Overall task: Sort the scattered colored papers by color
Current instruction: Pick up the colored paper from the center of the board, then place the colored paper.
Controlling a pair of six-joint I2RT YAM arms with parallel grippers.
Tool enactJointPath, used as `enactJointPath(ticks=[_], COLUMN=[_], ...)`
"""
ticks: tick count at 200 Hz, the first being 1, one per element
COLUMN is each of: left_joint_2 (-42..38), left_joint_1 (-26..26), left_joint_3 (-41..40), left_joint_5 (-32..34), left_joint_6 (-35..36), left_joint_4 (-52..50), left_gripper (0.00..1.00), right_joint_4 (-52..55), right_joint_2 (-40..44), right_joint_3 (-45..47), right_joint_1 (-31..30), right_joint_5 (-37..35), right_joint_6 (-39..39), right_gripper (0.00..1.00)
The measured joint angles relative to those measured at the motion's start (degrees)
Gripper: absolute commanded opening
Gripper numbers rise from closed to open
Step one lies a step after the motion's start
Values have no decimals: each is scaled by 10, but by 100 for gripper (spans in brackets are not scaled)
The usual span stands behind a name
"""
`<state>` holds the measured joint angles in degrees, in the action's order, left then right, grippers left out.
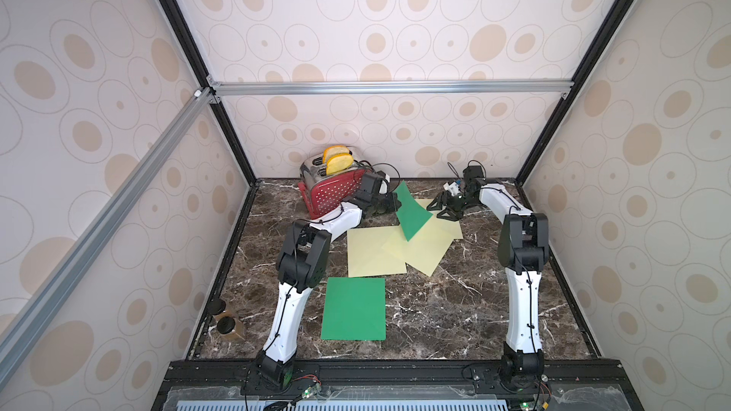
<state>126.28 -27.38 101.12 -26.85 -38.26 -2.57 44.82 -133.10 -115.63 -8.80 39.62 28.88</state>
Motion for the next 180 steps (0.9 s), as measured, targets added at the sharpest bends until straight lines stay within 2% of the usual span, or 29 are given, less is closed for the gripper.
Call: enactJointPath(ticks=[30,56,74,106,136,180], left_joint_2=[-108,-224,-282,-336,-374,-408], left_joint_1=[3,3,3,3,3,3], left_joint_3=[-43,-139,-199,-253,-279,-342], left_joint_5=[-37,-73,-92,-125,-128,-124], left_joint_6=[2,7,17,60,117,151], left_joint_4=[-10,-44,-100,-258,-406,-505], left_gripper=[0,0,0,0,0,0], right_joint_4=[9,-11,-28,-52,-70,-110], right_joint_2=[153,296,357,380,383,398], right_joint_3=[92,220,299,392,423,452], right_joint_1=[1,1,1,-9,-33,-82], right_joint_5=[-26,-33,-33,-36,-36,-32], right_joint_6=[-20,-16,-7,10,23,37], right_gripper=[63,64,64,61,60,57])
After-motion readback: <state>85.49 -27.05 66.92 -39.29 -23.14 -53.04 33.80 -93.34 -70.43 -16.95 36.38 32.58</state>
